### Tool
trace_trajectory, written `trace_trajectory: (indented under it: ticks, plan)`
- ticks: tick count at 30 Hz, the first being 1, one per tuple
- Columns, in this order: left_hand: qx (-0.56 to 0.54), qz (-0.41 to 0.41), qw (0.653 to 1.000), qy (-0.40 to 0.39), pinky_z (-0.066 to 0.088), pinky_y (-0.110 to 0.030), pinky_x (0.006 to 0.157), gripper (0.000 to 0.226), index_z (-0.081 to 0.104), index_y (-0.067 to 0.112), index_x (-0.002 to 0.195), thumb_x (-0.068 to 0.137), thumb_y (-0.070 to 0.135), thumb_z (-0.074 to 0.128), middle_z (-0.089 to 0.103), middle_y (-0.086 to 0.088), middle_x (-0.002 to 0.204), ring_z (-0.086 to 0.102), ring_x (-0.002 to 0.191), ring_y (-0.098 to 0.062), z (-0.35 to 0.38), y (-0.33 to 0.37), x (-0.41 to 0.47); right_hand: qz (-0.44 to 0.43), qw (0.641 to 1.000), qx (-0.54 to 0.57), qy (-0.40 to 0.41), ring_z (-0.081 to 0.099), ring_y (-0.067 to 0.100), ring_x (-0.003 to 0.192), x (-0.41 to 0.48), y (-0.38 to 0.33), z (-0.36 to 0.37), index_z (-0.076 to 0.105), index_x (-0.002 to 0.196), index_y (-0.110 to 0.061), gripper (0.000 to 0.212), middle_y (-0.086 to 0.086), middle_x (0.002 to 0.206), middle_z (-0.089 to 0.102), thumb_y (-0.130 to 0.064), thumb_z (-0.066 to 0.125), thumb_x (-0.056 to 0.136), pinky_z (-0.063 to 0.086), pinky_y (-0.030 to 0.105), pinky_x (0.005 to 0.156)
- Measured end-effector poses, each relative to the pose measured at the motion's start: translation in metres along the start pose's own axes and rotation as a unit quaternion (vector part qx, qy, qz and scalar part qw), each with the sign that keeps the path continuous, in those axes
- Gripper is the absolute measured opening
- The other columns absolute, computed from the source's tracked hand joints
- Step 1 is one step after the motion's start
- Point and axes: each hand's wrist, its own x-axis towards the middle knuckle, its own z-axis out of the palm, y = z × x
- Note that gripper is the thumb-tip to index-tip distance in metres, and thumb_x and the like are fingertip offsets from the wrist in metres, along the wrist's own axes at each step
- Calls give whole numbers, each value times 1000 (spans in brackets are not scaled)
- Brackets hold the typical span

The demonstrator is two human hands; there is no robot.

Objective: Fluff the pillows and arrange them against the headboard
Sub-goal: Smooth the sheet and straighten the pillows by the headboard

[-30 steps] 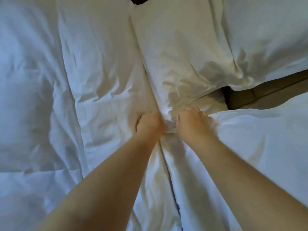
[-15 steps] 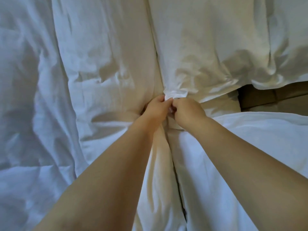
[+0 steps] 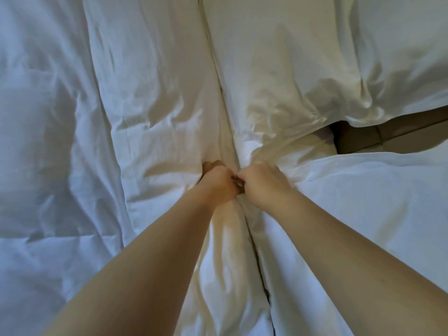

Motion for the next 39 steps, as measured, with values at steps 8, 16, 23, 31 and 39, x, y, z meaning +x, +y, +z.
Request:
trace_trajectory:
  ticks: [8, 16, 23, 31, 39]
  plan:
    - [148, 2, 985, 92, 27, -34, 107, 31, 53, 10, 122, 96, 18, 38, 52, -9, 126, 40, 125, -28, 2, 15, -60, 37, 979, 60, 189, 46, 25, 111, -61, -31, 23, 57, 110, -15, 26, 3, 115, 58, -7, 42, 90, 37, 34, 88]
    - [191, 159, 967, 59, 27, -31, 97, 21, 61, 19, 102, 87, 23, 47, 56, 1, 115, 40, 116, -24, 78, 46, -180, 200, 932, 147, 265, 59, 35, 71, -212, -17, 97, 67, 85, -8, 18, 10, 79, 63, -4, 67, 67, 43, 36, 59]
    - [251, 237, 937, -50, 26, -34, 105, 27, 56, 21, 114, 92, 23, 42, 51, 2, 123, 38, 120, -21, 151, 17, -289, 377, 876, 276, 115, 52, 25, 106, -346, -41, 222, 57, 117, -16, 33, 3, 117, 56, -10, 45, 87, 45, 35, 85]
    - [317, 285, 902, -70, 30, -34, 103, 33, 54, 21, 123, 93, 23, 40, 51, 1, 124, 39, 119, -22, 206, 27, -337, 466, 828, 301, 81, 55, 26, 96, -420, -5, 293, 59, 105, -11, 18, 6, 106, 55, -14, 46, 92, 47, 37, 75]
    - [460, 355, 811, -61, 37, -35, 95, 32, 53, 15, 122, 90, 15, 52, 53, -5, 122, 47, 115, -25, 269, 93, -354, 452, 811, 347, 131, 55, 31, 100, -424, 53, 326, 58, 110, -12, 22, 10, 108, 57, -21, 49, 92, 48, 42, 79]
